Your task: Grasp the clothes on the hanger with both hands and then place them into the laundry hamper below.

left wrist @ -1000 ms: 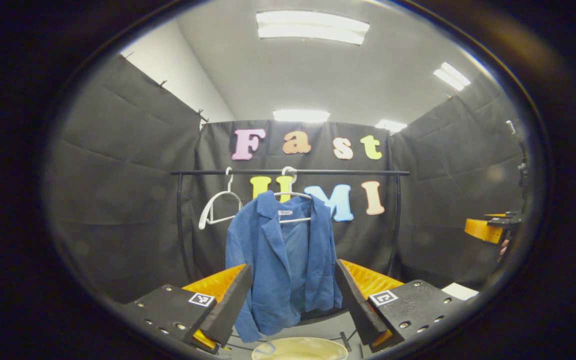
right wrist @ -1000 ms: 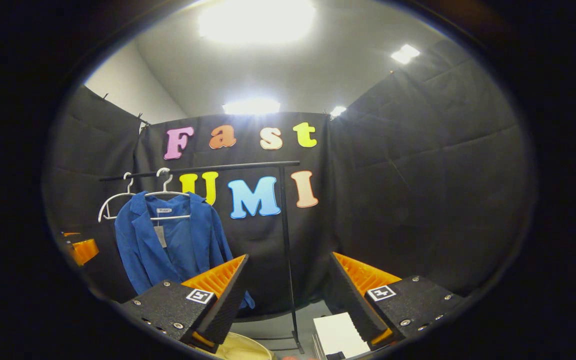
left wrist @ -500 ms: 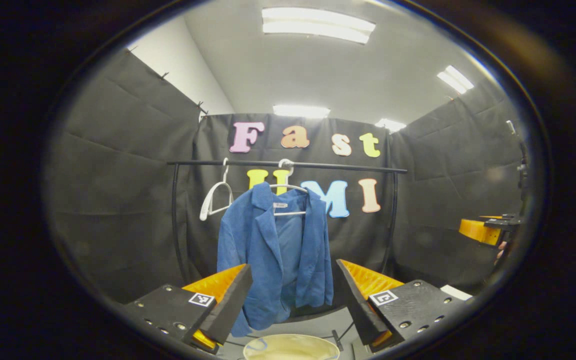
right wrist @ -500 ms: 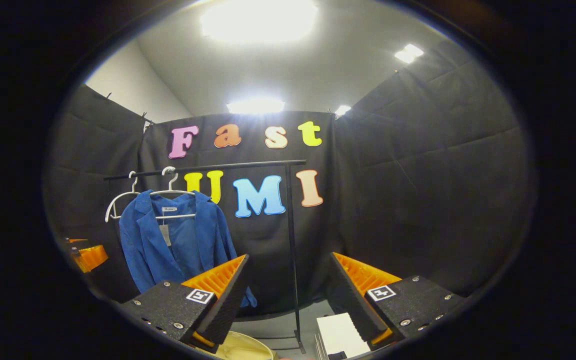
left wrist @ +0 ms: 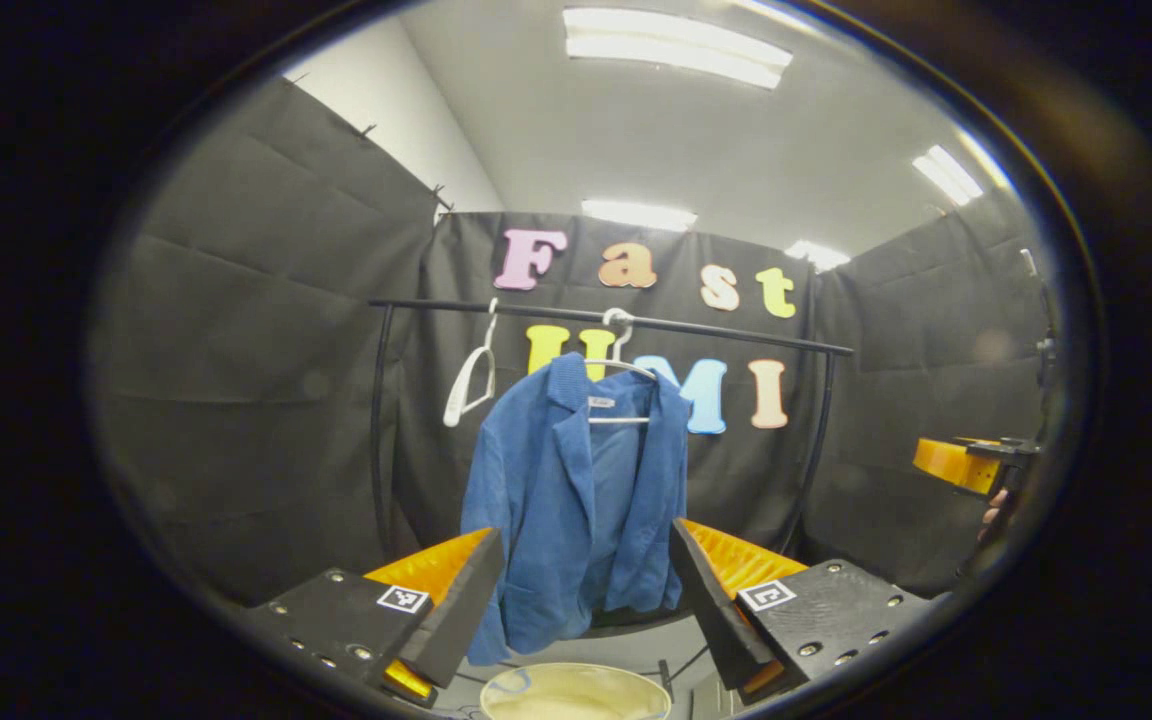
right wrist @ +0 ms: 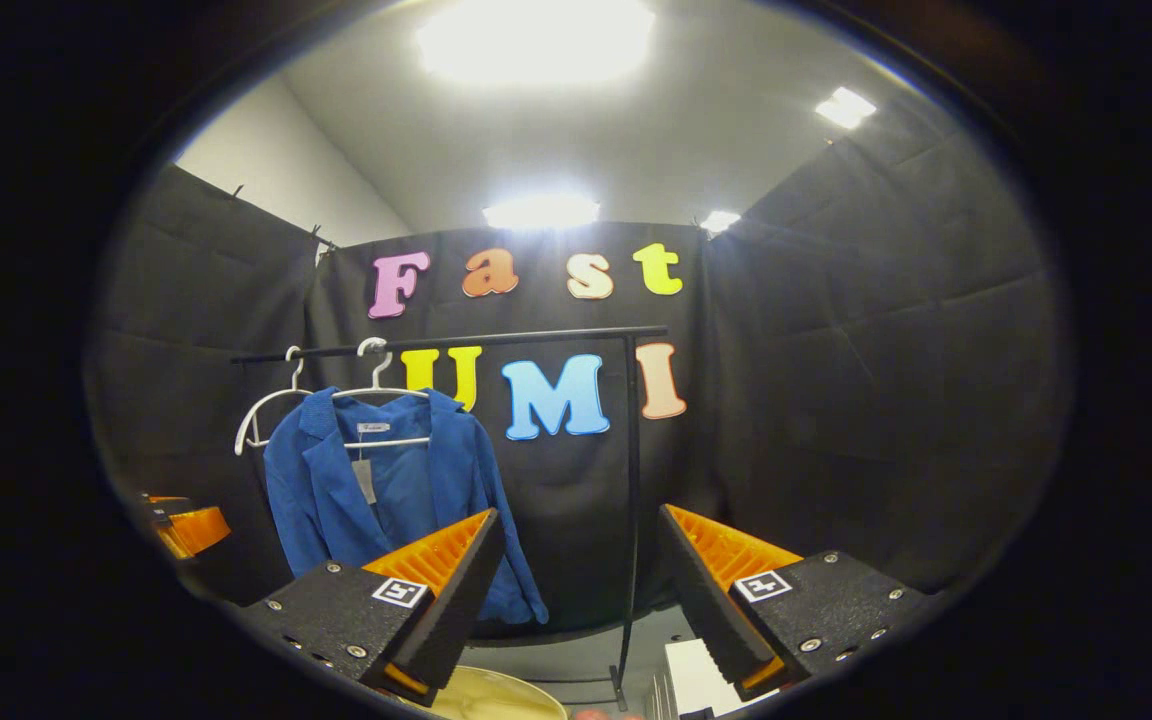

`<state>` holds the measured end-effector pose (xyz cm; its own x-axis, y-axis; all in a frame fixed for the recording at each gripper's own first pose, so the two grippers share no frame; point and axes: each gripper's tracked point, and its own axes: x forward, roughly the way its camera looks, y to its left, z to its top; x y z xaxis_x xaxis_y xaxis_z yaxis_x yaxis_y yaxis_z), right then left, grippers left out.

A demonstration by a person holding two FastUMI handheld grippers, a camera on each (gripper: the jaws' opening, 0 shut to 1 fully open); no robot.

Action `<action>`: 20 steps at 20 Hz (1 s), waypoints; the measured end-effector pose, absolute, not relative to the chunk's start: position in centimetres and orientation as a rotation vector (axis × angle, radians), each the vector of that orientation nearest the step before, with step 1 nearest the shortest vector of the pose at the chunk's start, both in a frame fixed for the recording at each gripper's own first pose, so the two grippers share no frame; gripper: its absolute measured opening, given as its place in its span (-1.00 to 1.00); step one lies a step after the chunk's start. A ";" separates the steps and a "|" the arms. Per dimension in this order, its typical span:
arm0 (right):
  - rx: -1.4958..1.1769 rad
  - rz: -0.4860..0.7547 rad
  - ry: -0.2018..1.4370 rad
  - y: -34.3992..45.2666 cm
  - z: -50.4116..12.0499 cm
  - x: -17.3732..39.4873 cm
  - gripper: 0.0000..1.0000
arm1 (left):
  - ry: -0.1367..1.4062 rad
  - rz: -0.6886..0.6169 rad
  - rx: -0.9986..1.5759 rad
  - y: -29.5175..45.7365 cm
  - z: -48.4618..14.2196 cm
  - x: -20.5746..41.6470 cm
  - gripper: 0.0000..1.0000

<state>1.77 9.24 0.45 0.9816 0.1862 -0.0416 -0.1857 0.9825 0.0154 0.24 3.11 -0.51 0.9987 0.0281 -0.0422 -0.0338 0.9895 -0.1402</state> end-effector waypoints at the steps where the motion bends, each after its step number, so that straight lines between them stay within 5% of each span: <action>1: 0.014 0.206 0.044 10.2 0.9 2.3 0.90 | 0.052 0.047 -0.148 3.8 -0.7 0.2 0.92; 20: 0.126 0.500 0.155 22.6 0.3 17.9 0.91 | 0.100 0.209 -0.197 3.8 2.1 13.6 0.96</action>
<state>17.89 22.55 0.31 0.8661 0.4860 -0.1168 -0.4670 0.8701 0.1579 13.56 3.83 2.09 0.9735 0.1958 -0.1184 -0.2153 0.9592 -0.1834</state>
